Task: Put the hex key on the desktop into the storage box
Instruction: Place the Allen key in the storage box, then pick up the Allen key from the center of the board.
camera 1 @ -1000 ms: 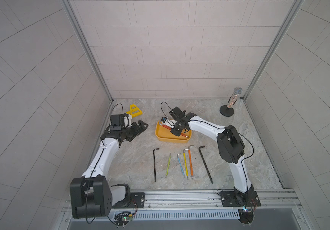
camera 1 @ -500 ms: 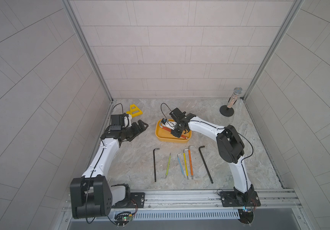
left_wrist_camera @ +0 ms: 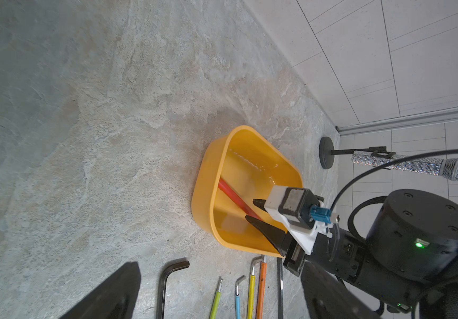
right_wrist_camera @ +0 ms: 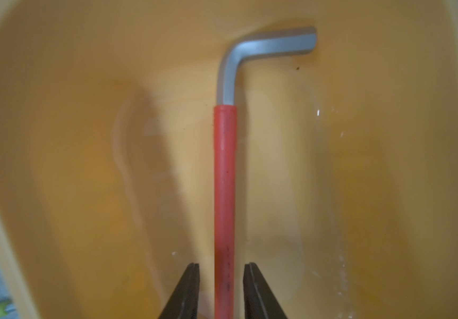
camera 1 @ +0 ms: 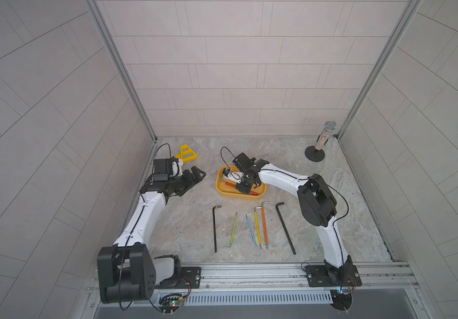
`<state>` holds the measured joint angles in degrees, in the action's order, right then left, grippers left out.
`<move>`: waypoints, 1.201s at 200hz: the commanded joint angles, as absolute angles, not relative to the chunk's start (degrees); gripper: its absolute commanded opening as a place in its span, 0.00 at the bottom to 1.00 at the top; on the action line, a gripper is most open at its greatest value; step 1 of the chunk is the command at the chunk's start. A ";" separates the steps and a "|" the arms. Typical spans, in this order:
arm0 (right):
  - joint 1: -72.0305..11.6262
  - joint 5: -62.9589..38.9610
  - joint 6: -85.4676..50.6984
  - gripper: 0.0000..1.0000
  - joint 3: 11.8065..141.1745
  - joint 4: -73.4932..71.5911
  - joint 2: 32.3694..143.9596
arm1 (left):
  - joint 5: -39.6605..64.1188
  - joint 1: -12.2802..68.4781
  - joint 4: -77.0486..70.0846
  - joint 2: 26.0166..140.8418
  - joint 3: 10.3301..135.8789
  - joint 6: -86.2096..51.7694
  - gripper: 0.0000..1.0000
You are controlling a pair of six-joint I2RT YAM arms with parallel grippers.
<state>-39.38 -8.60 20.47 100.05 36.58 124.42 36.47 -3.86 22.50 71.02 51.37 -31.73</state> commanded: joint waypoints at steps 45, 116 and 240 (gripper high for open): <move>-39.57 -8.61 16.91 0.43 101.65 38.50 123.84 | 37.01 -4.22 21.98 70.97 50.49 -31.90 0.98; -39.55 -6.59 10.72 0.44 102.13 37.34 112.75 | 37.49 -3.76 21.88 71.46 50.15 -32.04 0.98; -35.25 -5.42 -13.21 0.64 76.29 29.97 84.46 | 33.59 4.12 25.55 71.10 50.70 -29.14 0.98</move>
